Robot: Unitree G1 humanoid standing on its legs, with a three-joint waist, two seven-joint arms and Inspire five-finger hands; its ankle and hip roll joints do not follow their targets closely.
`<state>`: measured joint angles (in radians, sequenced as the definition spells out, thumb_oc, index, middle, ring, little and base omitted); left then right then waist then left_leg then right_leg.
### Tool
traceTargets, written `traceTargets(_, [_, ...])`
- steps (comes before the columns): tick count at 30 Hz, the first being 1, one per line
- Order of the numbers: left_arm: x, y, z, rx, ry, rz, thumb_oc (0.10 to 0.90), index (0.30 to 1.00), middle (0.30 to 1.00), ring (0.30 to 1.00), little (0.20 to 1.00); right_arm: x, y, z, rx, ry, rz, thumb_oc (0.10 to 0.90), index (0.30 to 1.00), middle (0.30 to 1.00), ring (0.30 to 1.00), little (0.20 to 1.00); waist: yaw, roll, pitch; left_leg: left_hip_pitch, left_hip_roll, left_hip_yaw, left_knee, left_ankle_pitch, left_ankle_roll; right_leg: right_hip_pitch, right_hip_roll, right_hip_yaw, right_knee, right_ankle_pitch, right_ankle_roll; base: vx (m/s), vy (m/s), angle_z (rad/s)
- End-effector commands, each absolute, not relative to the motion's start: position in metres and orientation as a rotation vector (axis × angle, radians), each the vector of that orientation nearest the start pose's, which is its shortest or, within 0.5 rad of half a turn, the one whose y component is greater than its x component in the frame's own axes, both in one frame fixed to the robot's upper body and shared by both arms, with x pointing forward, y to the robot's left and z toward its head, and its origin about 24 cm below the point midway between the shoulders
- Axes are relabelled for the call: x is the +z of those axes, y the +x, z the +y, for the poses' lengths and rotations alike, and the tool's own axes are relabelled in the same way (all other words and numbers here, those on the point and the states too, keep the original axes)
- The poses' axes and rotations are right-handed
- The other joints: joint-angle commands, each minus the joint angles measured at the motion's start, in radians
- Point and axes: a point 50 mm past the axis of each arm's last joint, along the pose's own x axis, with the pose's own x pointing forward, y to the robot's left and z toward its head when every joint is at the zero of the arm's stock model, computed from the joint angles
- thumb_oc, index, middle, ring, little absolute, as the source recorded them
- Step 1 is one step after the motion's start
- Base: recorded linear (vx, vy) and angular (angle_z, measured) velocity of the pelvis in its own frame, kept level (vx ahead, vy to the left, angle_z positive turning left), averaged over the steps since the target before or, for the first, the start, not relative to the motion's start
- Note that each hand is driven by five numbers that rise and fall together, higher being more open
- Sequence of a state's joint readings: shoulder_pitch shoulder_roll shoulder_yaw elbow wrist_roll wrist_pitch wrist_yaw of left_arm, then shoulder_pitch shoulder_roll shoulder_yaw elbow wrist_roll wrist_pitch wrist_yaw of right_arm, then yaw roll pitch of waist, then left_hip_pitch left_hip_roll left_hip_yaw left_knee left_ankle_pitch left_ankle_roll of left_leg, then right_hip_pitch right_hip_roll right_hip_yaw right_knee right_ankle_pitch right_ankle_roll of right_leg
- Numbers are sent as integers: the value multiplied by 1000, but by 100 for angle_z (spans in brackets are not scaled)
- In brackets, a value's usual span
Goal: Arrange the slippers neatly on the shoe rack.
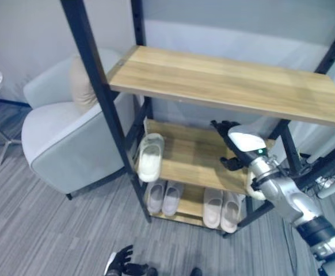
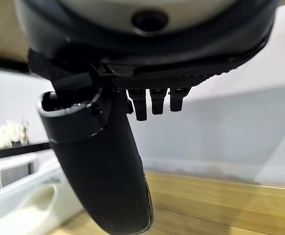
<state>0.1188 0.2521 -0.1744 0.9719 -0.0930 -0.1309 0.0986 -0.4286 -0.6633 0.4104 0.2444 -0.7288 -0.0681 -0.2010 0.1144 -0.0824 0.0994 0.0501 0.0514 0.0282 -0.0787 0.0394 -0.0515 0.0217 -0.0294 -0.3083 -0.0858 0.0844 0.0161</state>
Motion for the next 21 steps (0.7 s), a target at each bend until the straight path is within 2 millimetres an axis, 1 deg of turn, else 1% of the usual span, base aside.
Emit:
traceTargets(1, [-141, 129, 209, 15, 286, 880, 800, 900, 900, 900, 900, 168, 342, -188, -48, -1502, -533, 800, 900, 900, 900, 900, 14, -18, -27, -32, 0, 29, -9, -35, -13, 52, -86, 24, 9, -74, 140, 0, 0, 0])
traceTargets(2, [-141, 129, 209, 15, 286, 880, 800, 900, 900, 900, 900, 168, 343, -188, -47, -1502, -534, 800, 900, 900, 900, 900, 13, -18, -27, -32, 0, 29, -9, -35, -13, 51, -86, 25, 9, -74, 140, -27, 31, -1])
traceTargets(4, [-141, 129, 211, 15, 291, 885, 800, 900, 900, 900, 900, 174, 345, -197, -71, -1552, -513, 800, 900, 900, 900, 900, 11, -25, -24, -39, -8, 27, -9, -36, -9, 44, -94, 25, 11, -69, 145, -15, 19, 0])
traceTargets(6, [-141, 130, 212, 17, 291, 885, 800, 900, 900, 900, 900, 176, 343, -200, -77, -1560, -512, 800, 900, 900, 900, 900, 9, -25, -23, -40, -10, 27, -9, -37, -8, 43, -97, 25, 12, -67, 145, -7, 19, 0])
traceTargets(7, [-141, 129, 213, 21, 290, 889, 800, 900, 900, 900, 900, 174, 340, -209, -90, -1582, -489, 800, 900, 900, 900, 900, 3, -25, -23, -41, -14, 26, -9, -39, -5, 40, -104, 24, 15, -64, 147, -12, 35, 0])
traceTargets(12, [-143, 124, 215, 20, 291, 905, 800, 900, 900, 900, 900, 167, 328, -237, -106, -1655, -410, 800, 900, 900, 900, 900, -13, -23, -27, -39, -24, 30, -9, -46, 0, 35, -115, 26, 21, -58, 153, -3, 15, 0])
traceTargets(13, [-143, 122, 215, 24, 283, 911, 800, 900, 900, 900, 900, 162, 323, -249, -109, -1679, -363, 800, 900, 900, 900, 900, -22, -21, -29, -37, -27, 34, -9, -49, 1, 34, -119, 29, 21, -56, 155, 0, 0, 0])
traceTargets(14, [-144, 121, 215, 20, 284, 912, 800, 900, 900, 900, 900, 161, 321, -251, -109, -1680, -359, 800, 900, 900, 900, 900, -18, -21, -30, -37, -27, 34, -9, -49, 1, 34, -119, 29, 20, -56, 156, 0, 0, 0])
traceTargets(16, [-144, 118, 215, 19, 269, 918, 800, 900, 900, 900, 900, 155, 313, -269, -107, -1732, -286, 800, 900, 900, 900, 900, -30, -18, -34, -30, -29, 40, -9, -53, 1, 36, -123, 34, 16, -51, 158, 5, 23, -6])
traceTargets(18, [-145, 116, 213, 11, 263, 917, 800, 900, 900, 900, 900, 151, 308, -281, -110, -1764, -237, 800, 900, 900, 900, 900, -33, -16, -36, -28, -29, 43, -9, -55, 2, 37, -126, 36, 14, -50, 159, 11, 14, -12])
traceTargets(19, [-145, 116, 213, 9, 263, 918, 800, 900, 900, 900, 900, 151, 307, -282, -110, -1764, -236, 800, 900, 900, 900, 900, -32, -15, -37, -27, -29, 43, -9, -55, 2, 37, -126, 36, 14, -50, 159, 2, 8, -12])
traceTargets(20, [-145, 116, 213, 8, 259, 917, 800, 900, 900, 900, 900, 150, 305, -286, -109, -1779, -216, 800, 900, 900, 900, 900, -35, -14, -36, -27, -29, 45, -9, -56, 2, 37, -126, 37, 13, -49, 160, -3, 9, -13])
traceTargets(21, [-144, 116, 211, 3, 253, 912, 800, 900, 900, 900, 900, 148, 302, -294, -105, -1807, -185, 800, 900, 900, 900, 900, -42, -12, -36, -26, -31, 47, -9, -56, 2, 34, -126, 40, 11, -46, 162, -3, 9, -11])
